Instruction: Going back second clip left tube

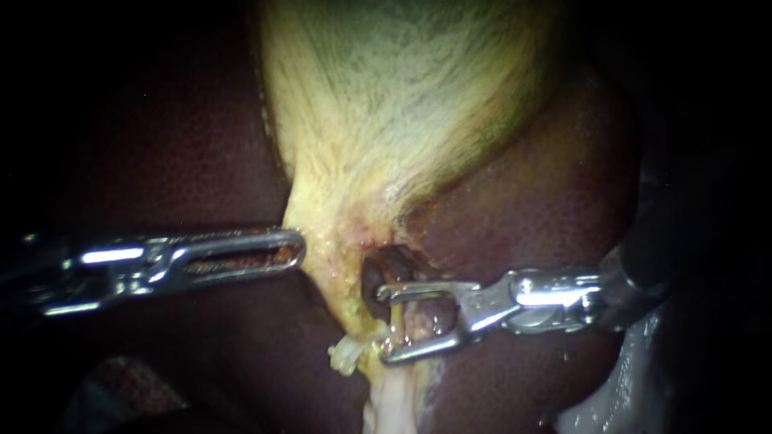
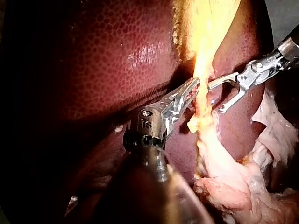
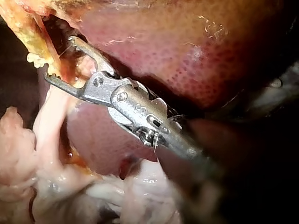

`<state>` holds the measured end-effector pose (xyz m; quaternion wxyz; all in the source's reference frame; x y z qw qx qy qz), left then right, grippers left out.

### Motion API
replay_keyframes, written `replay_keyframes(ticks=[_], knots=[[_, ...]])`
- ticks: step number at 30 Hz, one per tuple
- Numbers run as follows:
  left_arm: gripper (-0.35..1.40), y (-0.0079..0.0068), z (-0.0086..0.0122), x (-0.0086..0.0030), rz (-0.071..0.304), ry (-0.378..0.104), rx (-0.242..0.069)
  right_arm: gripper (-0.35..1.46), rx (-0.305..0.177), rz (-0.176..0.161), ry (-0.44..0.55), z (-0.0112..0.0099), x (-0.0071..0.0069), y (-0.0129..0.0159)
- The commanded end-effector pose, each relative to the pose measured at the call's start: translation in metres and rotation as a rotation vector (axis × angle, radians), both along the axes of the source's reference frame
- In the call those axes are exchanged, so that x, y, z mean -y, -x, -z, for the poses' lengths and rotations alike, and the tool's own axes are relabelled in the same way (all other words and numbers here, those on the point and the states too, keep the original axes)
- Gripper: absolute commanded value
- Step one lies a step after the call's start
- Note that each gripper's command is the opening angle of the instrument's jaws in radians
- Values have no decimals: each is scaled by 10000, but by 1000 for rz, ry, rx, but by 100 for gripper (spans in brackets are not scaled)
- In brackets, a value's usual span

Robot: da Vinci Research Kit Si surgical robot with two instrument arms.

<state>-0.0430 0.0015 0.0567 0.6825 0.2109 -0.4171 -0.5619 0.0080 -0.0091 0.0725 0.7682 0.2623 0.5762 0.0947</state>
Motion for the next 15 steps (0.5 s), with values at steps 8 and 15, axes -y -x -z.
replay_keyframes(ticks=[8, 15], knots=[[-35, 0, -3, 1, 0, 1, 0, 60, -42, 41, 122, 32, -26, 34], [-35, -1, -7, 0, -1, 2, 0, 60, -61, 60, 182, 40, -32, 46]])
